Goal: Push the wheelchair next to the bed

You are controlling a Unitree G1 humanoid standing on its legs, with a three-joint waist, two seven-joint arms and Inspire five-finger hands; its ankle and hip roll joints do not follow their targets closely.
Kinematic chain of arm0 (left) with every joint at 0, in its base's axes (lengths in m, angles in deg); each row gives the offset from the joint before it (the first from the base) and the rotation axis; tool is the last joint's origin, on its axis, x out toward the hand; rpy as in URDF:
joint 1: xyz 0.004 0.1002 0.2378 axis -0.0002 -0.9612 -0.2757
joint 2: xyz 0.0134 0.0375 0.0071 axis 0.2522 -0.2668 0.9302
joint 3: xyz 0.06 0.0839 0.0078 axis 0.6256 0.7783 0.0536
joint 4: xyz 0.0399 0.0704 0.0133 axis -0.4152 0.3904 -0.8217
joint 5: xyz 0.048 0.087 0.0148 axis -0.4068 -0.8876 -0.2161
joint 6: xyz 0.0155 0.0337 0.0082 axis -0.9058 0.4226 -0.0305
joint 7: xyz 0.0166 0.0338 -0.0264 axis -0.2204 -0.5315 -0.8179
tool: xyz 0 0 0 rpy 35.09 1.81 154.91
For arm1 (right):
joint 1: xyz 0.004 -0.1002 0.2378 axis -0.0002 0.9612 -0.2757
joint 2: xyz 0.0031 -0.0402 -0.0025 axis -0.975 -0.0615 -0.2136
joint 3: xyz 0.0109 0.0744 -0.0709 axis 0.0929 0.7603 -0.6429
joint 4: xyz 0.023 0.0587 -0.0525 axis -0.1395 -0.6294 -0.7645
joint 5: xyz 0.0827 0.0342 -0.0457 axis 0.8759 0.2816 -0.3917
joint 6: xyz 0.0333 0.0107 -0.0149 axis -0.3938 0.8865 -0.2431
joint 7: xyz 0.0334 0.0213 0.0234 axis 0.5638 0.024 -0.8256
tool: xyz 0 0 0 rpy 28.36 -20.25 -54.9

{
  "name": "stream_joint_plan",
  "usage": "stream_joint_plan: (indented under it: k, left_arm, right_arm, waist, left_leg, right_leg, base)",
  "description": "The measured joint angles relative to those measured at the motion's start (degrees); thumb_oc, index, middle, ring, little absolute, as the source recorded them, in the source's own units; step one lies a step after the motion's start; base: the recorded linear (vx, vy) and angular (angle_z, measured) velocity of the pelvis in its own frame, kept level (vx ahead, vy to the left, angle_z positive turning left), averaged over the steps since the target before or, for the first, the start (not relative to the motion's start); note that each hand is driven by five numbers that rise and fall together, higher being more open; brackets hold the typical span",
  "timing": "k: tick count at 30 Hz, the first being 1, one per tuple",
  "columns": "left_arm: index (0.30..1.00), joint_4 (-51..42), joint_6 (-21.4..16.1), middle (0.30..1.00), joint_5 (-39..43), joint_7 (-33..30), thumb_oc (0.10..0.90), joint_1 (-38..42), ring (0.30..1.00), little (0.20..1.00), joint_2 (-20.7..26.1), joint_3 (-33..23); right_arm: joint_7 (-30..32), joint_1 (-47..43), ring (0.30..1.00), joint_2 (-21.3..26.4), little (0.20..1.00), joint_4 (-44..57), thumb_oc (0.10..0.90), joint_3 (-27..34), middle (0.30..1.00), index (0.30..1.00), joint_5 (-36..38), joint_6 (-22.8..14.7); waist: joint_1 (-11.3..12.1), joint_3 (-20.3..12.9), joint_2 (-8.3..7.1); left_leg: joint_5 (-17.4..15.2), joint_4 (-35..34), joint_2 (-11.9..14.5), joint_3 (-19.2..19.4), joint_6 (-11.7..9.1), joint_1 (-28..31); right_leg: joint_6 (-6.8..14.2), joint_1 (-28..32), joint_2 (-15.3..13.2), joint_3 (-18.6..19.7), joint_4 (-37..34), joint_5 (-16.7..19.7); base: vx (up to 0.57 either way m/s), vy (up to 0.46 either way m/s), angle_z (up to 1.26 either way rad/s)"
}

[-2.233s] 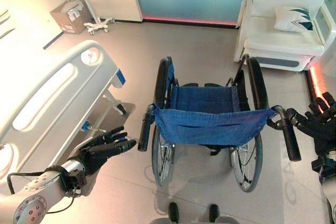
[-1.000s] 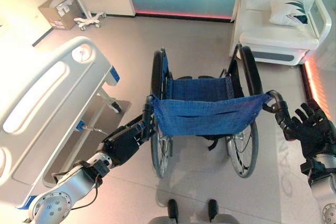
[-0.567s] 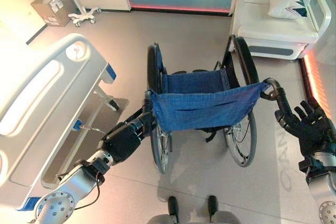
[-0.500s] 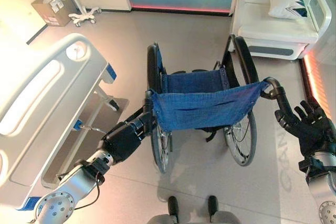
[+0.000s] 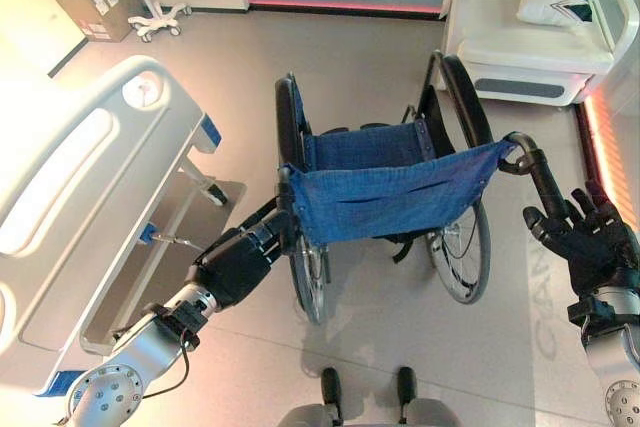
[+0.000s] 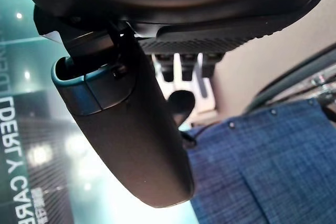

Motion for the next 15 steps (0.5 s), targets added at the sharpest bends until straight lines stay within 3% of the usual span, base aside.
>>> stream_joint_plan:
  k: [3, 15]
  left_arm:
    - [0.3, 0.55, -0.89, 0.3, -3.4, -0.54, 0.4, 0.05, 0.3, 0.3, 0.16, 0.49]
    - [0.3, 1.48, -0.46, 0.3, -3.76, -3.04, 0.4, 0.81, 0.3, 0.3, 2.14, 2.94]
  right_arm:
    - [0.0, -0.06, 0.9, 0.0, 0.9, 0.0, 0.8, -0.04, 0.9, 0.9, 0.0, 0.0]
    - [0.11, -1.25, 0.9, 0.06, 0.9, -0.36, 0.8, -0.84, 0.9, 0.9, 0.02, -0.02]
  waist:
    - [-0.09, 0.96, -0.21]
    - [-0.94, 2.3, -1.01]
  left_leg:
    - [0.01, 0.01, -0.02, 0.02, 0.0, 0.03]
    - [0.15, 0.01, -0.12, 0.18, 0.21, 0.02]
  right_leg:
    - [0.02, 0.0, -0.01, 0.07, 0.0, 0.02]
    - [0.34, -0.01, -0.18, 2.18, 0.0, -0.01]
  base:
    - [0.0, 0.0, 0.0]
    - [0.0, 0.0, 0.0]
